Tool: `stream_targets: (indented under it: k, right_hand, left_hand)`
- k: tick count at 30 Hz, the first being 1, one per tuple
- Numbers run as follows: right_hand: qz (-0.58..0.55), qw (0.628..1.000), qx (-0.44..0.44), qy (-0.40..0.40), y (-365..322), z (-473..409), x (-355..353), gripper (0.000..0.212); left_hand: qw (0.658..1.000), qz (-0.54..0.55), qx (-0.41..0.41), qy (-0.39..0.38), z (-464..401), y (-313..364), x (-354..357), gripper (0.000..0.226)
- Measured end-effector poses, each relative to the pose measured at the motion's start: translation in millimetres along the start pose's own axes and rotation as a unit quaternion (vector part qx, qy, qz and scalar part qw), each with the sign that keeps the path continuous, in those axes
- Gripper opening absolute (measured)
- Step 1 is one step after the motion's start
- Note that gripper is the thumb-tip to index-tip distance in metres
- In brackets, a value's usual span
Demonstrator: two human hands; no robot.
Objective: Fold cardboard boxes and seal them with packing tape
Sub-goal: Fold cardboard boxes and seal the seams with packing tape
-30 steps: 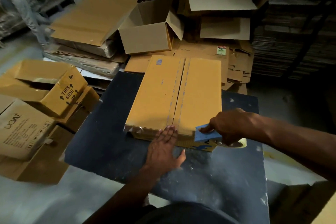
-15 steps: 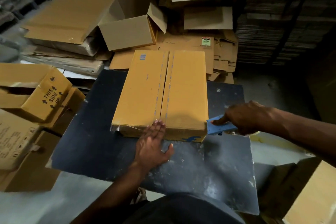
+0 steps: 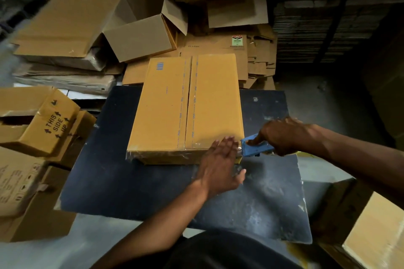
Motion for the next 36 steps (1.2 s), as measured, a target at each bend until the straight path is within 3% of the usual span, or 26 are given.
stream_targets:
  k: [5, 13, 17, 20, 25, 29, 36]
  right_hand:
    - [-0.015, 1.0, 0.002, -0.005, 8.7, 6.9, 9.1, 0.077]
    - [-0.069, 0.997, 0.004, -0.041, 44.7, 42.3, 34.6, 0.07]
    - [-0.09, 0.993, 0.019, -0.08, 60.5, 55.0, 56.1, 0.066]
    - [-0.077, 0.995, 0.007, -0.057, 54.8, 45.9, 56.7, 0.064]
    - [-0.094, 0.995, -0.01, -0.01, 38.6, 12.8, 67.2, 0.059]
    - [-0.155, 0.988, -0.004, -0.021, 23.5, 3.9, 65.3, 0.041]
    - [-0.172, 0.982, 0.057, -0.048, 16.2, -23.6, 65.6, 0.037]
  left_hand:
    - [0.999, -0.04, -0.006, -0.03, -9.0, -1.2, 16.5, 0.095]
    - [0.994, -0.043, -0.032, -0.099, -11.3, -4.2, 21.3, 0.095]
    - [0.995, -0.051, -0.038, -0.079, -9.9, -1.2, 13.1, 0.097]
    - [0.996, -0.054, -0.039, -0.063, -9.2, 1.0, 6.1, 0.099]
    - [0.991, -0.092, -0.016, -0.099, -19.6, -0.7, -9.8, 0.092]
    - [0.985, -0.134, 0.104, -0.036, -39.1, 9.4, -34.5, 0.077]
    - [0.937, -0.212, 0.269, -0.064, -74.3, 20.2, -30.7, 0.071]
Point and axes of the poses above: each hand's wrist, its own z-axis away from the middle knuckle, its own x-axis out of the palm, y = z × x, the point moved 8 cm from there along -z, towards the middle knuckle, and after that the axes turned 9 degrees about -y, right-handed, at the moved point
